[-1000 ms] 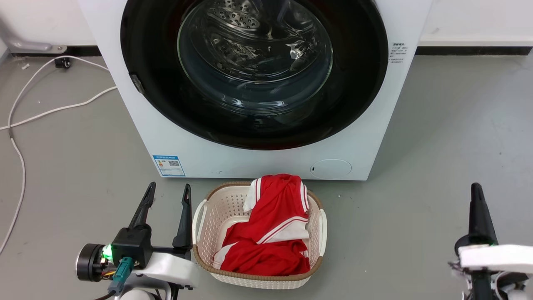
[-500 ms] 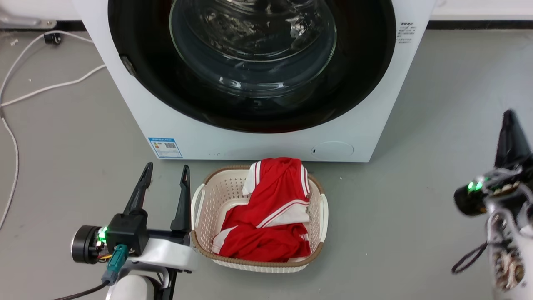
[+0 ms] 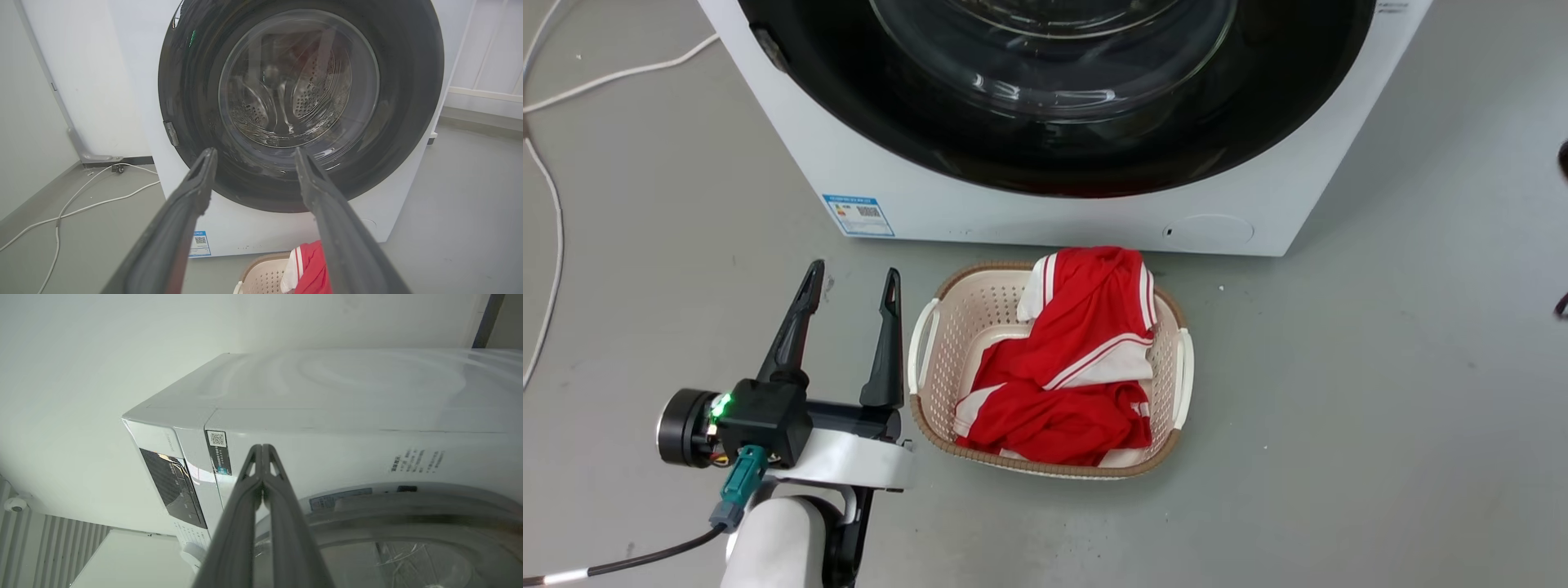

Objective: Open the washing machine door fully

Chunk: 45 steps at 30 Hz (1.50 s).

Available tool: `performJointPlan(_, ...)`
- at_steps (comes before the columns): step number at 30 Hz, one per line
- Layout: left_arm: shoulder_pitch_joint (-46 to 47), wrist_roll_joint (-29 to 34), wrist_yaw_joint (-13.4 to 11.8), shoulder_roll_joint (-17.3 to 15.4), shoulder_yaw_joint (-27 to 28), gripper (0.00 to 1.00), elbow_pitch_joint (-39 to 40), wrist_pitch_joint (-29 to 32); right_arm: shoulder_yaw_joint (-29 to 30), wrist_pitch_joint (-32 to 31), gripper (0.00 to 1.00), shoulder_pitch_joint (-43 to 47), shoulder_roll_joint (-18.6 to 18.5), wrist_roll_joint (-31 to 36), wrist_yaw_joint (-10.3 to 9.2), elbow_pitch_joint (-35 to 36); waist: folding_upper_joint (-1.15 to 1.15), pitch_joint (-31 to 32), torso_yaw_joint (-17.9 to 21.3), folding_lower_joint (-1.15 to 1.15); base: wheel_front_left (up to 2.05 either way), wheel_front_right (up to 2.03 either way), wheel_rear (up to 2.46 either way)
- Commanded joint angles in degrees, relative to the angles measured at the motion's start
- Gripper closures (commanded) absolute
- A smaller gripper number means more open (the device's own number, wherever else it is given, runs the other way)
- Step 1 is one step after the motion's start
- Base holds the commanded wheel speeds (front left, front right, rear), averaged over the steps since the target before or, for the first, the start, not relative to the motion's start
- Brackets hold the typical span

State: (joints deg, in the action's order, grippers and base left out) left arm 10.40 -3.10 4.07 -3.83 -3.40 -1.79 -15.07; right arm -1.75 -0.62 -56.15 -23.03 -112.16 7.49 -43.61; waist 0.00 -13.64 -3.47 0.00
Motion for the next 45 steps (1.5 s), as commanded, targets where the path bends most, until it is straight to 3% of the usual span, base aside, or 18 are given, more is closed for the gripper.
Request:
performJointPlan(1,0.8,0.2,0.4,0.0,-0.1,0.00,0.3,-0.1,-1.1,-0.7,1.00,-2.4,-0.6,0.4,0.00,-0.9,0.00,-1.2,-0.6,0.00,0.00,0.00,0.00)
performJointPlan(7,2.8,-0.1,1.0,-0.1,0.0,0.00,0.9,-0.1,-12.1,-6.9,1.00,-14.9,-2.5,3.2,0.00,-11.4,0.00,-3.9,-1.4,0.00,0.00,0.00,0.00)
performJointPlan(16,4.9,-0.3,1.4,0.1,-0.1,0.00,1.9,-0.1,-25.3,-17.4,1.00,-28.5,1.5,10.5,0.00,-25.4,0.00,-7.7,-2.4,0.00,0.00,0.00,0.00)
performJointPlan(28,6.0,-0.5,1.7,0.5,-0.4,0.00,2.1,-0.1,-29.8,-21.1,1.00,-33.8,4.8,13.9,-0.01,-29.8,0.00,-10.3,-3.7,0.00,0.00,0.00,0.00)
performJointPlan(45,6.3,-0.6,1.7,0.8,-0.3,0.00,1.2,-0.1,-30.9,-37.0,1.00,-33.3,5.7,12.4,0.00,-29.7,0.00,-10.2,-2.9,0.00,0.00,0.00,0.00)
